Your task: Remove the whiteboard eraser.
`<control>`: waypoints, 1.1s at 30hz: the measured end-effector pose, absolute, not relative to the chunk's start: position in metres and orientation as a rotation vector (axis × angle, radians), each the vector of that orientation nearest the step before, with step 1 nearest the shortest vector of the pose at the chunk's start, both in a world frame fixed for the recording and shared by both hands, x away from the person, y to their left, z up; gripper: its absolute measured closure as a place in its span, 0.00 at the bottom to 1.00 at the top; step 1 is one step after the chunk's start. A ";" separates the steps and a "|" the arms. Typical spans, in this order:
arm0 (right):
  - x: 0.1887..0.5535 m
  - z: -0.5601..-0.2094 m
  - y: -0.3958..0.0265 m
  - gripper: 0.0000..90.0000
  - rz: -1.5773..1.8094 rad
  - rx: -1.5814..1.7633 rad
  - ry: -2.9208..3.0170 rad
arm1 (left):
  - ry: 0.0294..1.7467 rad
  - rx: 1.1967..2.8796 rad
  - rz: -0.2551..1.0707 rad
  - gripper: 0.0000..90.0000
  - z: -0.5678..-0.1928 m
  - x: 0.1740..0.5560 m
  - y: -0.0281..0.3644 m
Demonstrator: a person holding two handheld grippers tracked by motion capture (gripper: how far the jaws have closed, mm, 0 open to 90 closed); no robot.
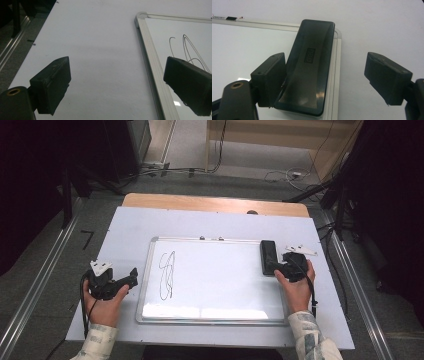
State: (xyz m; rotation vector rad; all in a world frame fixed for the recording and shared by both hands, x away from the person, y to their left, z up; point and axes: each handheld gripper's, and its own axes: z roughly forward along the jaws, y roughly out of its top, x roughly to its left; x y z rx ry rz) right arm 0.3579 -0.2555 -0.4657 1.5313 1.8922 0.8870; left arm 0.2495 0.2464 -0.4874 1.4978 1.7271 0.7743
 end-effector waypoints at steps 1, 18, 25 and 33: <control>0.359 -0.466 -0.255 0.19 0.886 1.529 1.892 | 1.727 1.498 0.774 0.09 -0.487 0.250 0.246; 0.381 -0.473 -0.236 0.20 0.860 1.536 1.895 | 1.726 1.498 0.769 0.09 -0.487 0.249 0.247; 0.392 -0.475 -0.230 0.22 0.839 1.547 1.882 | 1.724 1.495 0.767 0.09 -0.487 0.250 0.248; 0.405 -0.478 -0.221 0.25 0.787 1.584 1.860 | 1.726 1.490 0.767 0.09 -0.488 0.250 0.248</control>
